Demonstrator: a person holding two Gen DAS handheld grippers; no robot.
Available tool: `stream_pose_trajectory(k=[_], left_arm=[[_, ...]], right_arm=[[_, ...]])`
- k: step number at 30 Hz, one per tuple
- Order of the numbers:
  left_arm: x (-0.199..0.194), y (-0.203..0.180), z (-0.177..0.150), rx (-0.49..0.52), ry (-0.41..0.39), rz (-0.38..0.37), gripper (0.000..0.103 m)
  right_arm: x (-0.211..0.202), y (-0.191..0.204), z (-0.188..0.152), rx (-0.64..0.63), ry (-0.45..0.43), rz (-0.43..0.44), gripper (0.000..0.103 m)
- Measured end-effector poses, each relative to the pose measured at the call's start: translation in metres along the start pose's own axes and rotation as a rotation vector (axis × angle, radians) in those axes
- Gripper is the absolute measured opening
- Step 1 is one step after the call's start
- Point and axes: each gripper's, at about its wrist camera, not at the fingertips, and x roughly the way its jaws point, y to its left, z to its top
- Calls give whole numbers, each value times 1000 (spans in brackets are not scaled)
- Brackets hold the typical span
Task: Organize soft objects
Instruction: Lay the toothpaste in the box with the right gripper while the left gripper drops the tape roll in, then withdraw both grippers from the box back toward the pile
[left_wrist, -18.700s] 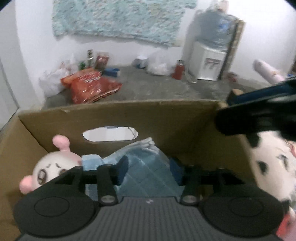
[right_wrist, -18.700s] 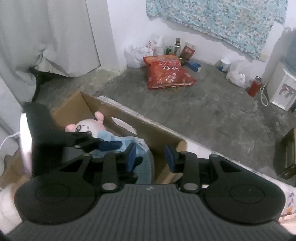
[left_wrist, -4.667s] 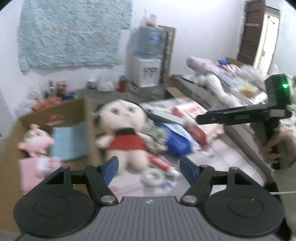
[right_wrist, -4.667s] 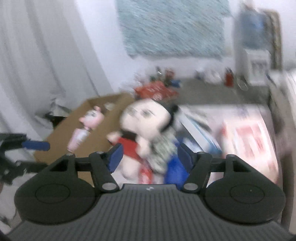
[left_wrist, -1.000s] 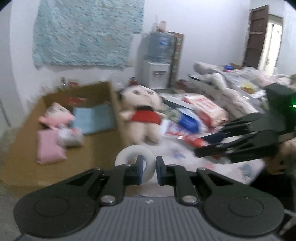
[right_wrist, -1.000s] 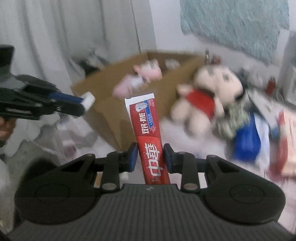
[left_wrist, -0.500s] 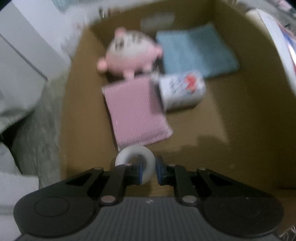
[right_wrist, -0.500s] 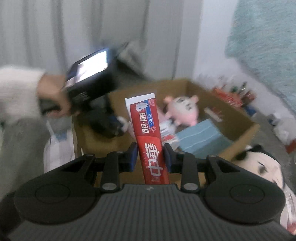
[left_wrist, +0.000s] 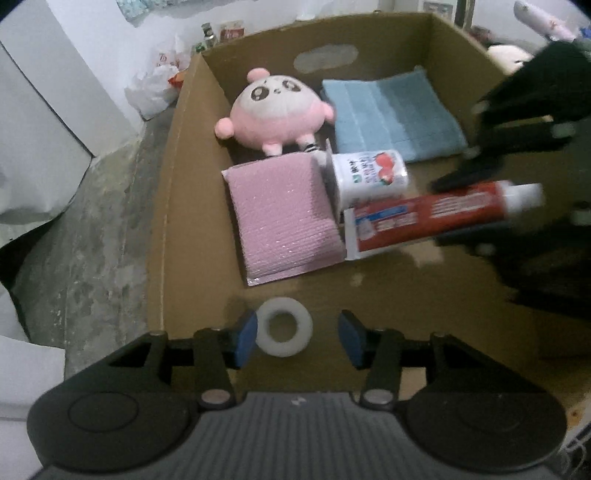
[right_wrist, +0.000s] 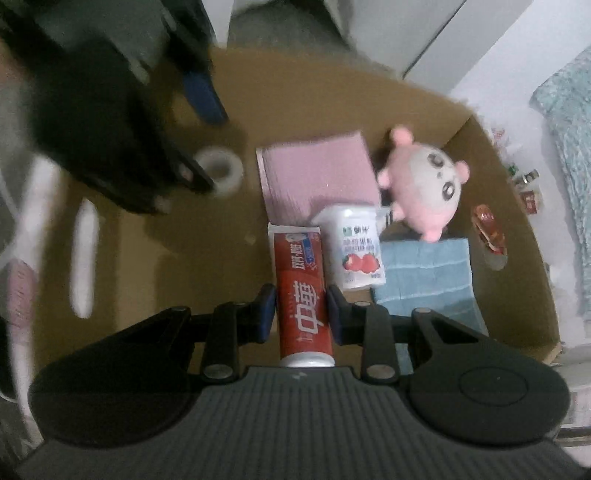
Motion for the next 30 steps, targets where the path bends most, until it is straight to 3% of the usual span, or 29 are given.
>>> stream_pose_trajectory(k=[7,9,11,12,16,18,19,20,21,23,24,27,30], left_arm=[[-13,-5,-6,17,-39,-13,57],[-15,-7,-9,21,-42,-12,57],[-17,-7,-12,18,-42,-15,57],[-12,-5,-10,16,-41,-15,57],[-13,-5,-12,2,-40,-10,57],[-17,-5,-13,-7,-41,-17,57],[-19,-6,-14,-9,-42,-21,57],[-22,-8,-14,-7,-43,-22,58],[-26,-10,-14,-1,-47,-20,58],[-32,-14,-14,12,-55,-11,58],[-34,-16,-15,15,-58,-9,58],[-33,-19,-16,11,-44,-3,58],[-39,-24,-19,4,-37,15,58]], right_arm=[[44,-1,4,-12,94,0,29],[41,2,2,-55,72,-29,36],[36,0,2,-91,55,-71,53],[30,-4,2,-79,48,-77,53],[18,-15,4,-32,58,4,43],[22,-8,3,-54,109,71,41],[25,-2,2,-82,136,86,33],[31,6,1,-117,160,67,24],[39,13,-2,-157,196,39,22],[45,23,-5,-225,201,-34,22],[47,21,-5,-223,202,-29,22],[43,13,-4,-149,189,-23,21],[26,4,-6,-93,117,-21,27]])
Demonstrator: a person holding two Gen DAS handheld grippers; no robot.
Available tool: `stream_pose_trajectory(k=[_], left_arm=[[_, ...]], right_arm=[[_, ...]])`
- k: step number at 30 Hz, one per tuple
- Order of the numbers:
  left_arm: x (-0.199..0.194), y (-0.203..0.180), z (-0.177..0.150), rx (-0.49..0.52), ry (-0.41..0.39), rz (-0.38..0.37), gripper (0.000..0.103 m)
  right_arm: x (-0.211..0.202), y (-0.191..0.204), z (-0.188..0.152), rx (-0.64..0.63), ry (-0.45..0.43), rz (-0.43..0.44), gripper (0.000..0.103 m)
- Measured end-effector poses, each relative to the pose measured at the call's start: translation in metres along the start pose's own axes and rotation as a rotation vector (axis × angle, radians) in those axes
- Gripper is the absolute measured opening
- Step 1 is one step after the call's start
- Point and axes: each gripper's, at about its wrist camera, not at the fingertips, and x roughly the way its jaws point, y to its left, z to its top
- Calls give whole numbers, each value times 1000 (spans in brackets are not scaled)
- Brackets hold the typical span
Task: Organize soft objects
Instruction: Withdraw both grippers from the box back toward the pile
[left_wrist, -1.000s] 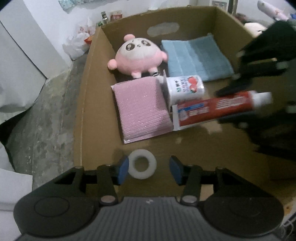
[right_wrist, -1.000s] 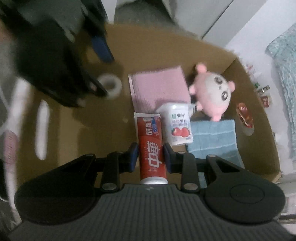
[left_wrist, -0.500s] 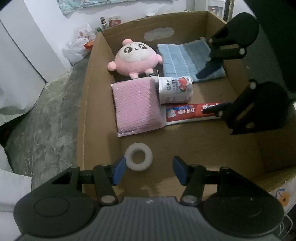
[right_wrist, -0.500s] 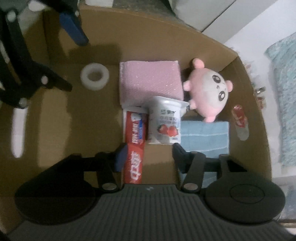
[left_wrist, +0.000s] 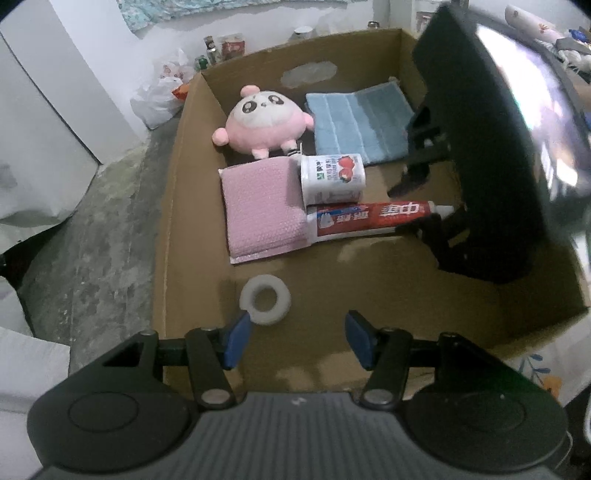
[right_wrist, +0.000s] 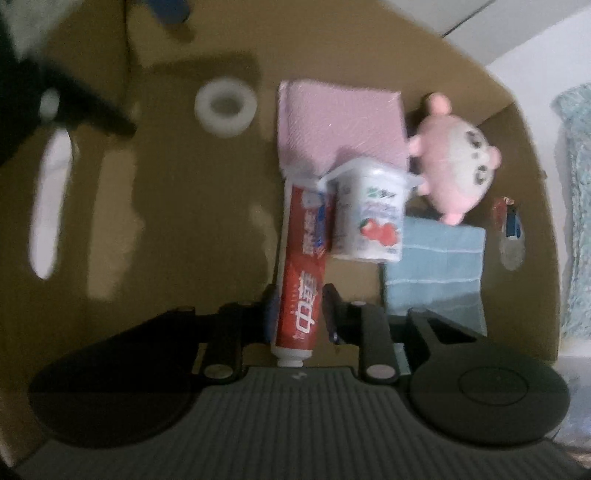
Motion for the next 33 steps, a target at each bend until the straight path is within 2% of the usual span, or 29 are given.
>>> stream_pose_trajectory(k=[2,5,8,11,13,15,17,19,21,23,26,29,33], left_arm=[[-14,-4,-5,-10,-21,3,58],[-43,-16,-13,-24,-87,7,58],[-77,-38,-19,1,-177,1,58],[-101,-67,-19,45,-264,-29,58],[-110,-86,-16,54,-305,-86,58],[-114,-110,-10,66,-334,-154,58],[-112,-138,-3,90,-357,-212,58],[-103,-167,4,126,-369,-252,55],[-89,-199,13,178,-378,-266,44],[-72,-229,23,235,-377,-268,37],[-38,-265,45,275,-418,-253,37],[-4,-284,68,267,-449,-294,36],[43,-301,100,226,-399,-322,37]], right_arm=[[-22,-12,-11,67,-72,-9,28],[-76,-40,-49,246,-243,-31,31],[-142,-69,-123,508,-467,-37,35],[-180,-81,-202,720,-572,-56,38],[-196,-71,-258,815,-620,-134,41],[-201,-59,-300,880,-630,-233,42],[-196,-44,-337,950,-629,-287,44],[-184,-32,-364,1018,-640,-267,45],[-161,-27,-386,1093,-653,-204,45],[-141,-22,-396,1144,-590,-151,45],[-124,-22,-406,1103,-509,-155,46],[-112,-19,-417,1137,-482,-158,51],[-96,-17,-435,1165,-443,-135,54]])
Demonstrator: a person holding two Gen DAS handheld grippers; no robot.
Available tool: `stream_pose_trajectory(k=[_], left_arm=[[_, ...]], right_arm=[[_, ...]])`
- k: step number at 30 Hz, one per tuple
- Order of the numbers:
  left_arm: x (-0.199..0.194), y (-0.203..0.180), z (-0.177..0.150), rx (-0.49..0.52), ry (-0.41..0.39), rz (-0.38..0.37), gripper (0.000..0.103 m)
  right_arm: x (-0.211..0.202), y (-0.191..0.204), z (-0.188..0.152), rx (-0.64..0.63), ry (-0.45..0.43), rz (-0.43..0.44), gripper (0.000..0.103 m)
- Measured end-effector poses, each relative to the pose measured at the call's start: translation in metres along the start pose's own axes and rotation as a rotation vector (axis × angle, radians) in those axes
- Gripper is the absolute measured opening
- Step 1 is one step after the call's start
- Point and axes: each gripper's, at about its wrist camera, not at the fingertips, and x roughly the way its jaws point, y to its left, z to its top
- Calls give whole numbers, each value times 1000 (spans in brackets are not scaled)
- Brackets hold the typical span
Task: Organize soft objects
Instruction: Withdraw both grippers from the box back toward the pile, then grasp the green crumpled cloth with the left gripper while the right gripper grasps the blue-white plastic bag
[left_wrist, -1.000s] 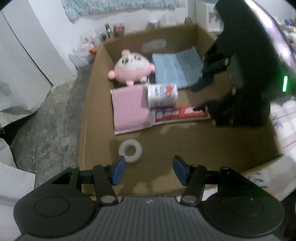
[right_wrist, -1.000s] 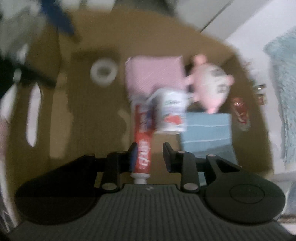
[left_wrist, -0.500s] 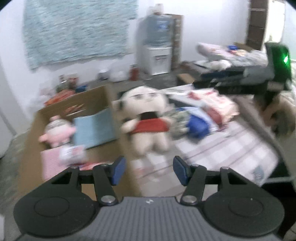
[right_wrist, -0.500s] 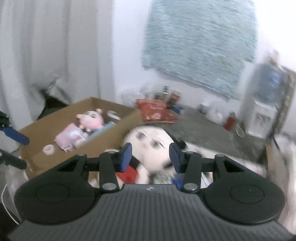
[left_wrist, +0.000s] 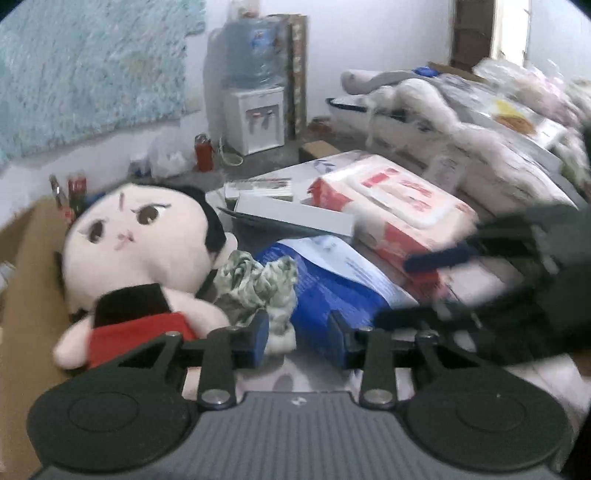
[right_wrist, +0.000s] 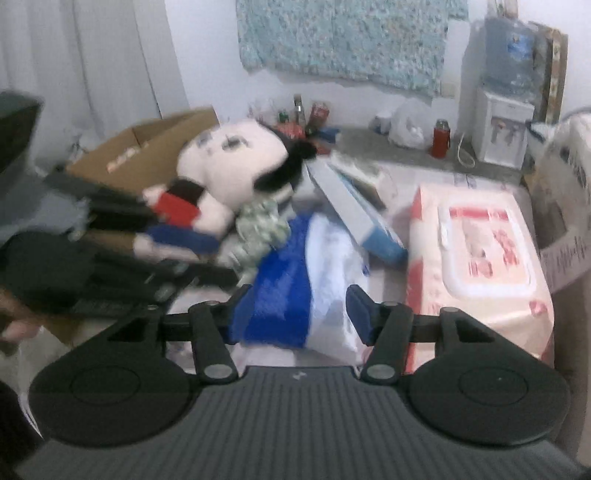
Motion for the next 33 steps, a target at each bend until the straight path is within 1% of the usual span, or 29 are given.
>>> stream_pose_trajectory(k=[1,2,4,5,6,7,8,10,12,14,15,16,17,18,19,20,22,26,33], left_arm=[[10,3,2,-31,1,1,39],[16,7,4,-58,5,6,42],[30,15,8,-114,30,10,41],[35,19,9,-142,35,3,41],[37,22,10,-165,36,3,41],[40,24,11,-178,38,1,41],[43,24,12,-182,35,12,39],[41,21,15,-183,20,52,40],[42,20,14,-167,24,54,39],[43,23,13,-194,22,39,38],[45,26,13,-229,15,23,34],[46,30,12,-278,4,1,30],[47,34,11,-315,-2,-12,21],[49,37,9,-343,-8,-21,15],[49,39,8,-355,-14,-22,12],[49,40,8,-358,-15,-23,12],[45,39,7,-346,-17,5,11],[31,36,6,-326,-29,5,11],[-7,28,6,-290,-86,12,11]], right_arm=[[5,0,0,6,14,-10,55],[7,-1,1,17,14,2,55],[15,-3,3,36,9,45,61],[16,-2,4,30,10,39,62],[18,1,5,10,11,10,65],[20,3,4,-8,14,-10,71],[22,3,4,-15,23,-12,72],[24,4,2,-9,35,-4,74],[27,6,2,-12,39,0,77],[32,9,3,-19,48,-2,80],[36,11,4,-25,57,-5,81],[40,13,4,-31,64,-4,84],[42,14,4,-36,69,-3,87],[46,15,4,-44,72,-8,89],[49,16,5,-50,73,-15,89],[52,17,6,-51,75,-22,89],[58,17,9,-44,80,-20,89],[66,12,11,-17,89,-26,89],[68,12,14,-11,71,-30,89]])
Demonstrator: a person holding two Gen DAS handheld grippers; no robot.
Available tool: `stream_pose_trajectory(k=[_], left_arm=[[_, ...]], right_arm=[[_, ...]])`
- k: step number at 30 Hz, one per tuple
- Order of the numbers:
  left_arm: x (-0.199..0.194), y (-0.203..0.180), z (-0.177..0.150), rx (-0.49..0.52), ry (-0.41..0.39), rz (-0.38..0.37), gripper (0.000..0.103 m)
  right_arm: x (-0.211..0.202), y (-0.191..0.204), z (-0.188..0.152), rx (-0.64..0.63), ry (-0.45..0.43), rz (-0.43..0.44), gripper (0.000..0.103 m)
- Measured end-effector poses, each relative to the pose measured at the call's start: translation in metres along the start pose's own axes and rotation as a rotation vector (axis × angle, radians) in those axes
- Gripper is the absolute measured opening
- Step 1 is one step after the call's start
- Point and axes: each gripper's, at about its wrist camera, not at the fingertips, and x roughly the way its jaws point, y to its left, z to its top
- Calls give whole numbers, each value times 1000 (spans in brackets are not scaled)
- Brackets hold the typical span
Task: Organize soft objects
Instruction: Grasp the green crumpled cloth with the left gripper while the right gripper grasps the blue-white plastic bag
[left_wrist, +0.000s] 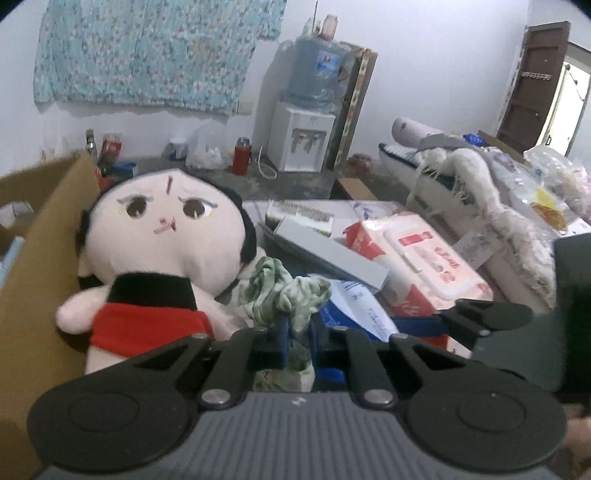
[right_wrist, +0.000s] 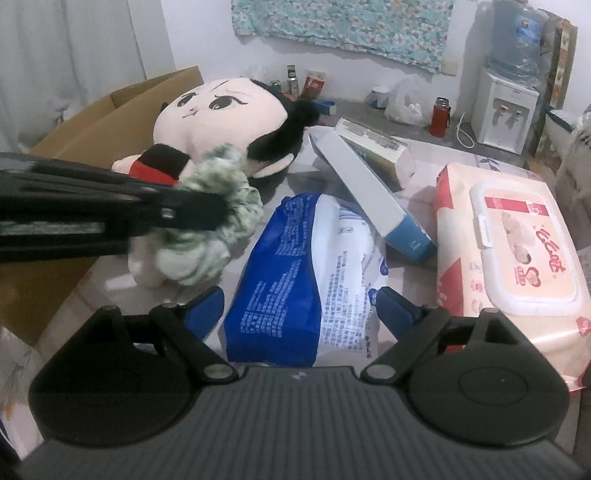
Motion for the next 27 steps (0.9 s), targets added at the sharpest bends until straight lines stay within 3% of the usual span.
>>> stream_pose_trajectory(k=[9,16,27], left_arm=[[-44,-22,3,73,-118,65,11],[-40,-29,-8,111,-165,185,12],[-34,-23,-28,112,-181,224,12]], right_arm=[[9,-4,6,14,14,-15,89],[22,-6,9,51,11,-18,88],[21,-9,2,60,-15,-14,75]])
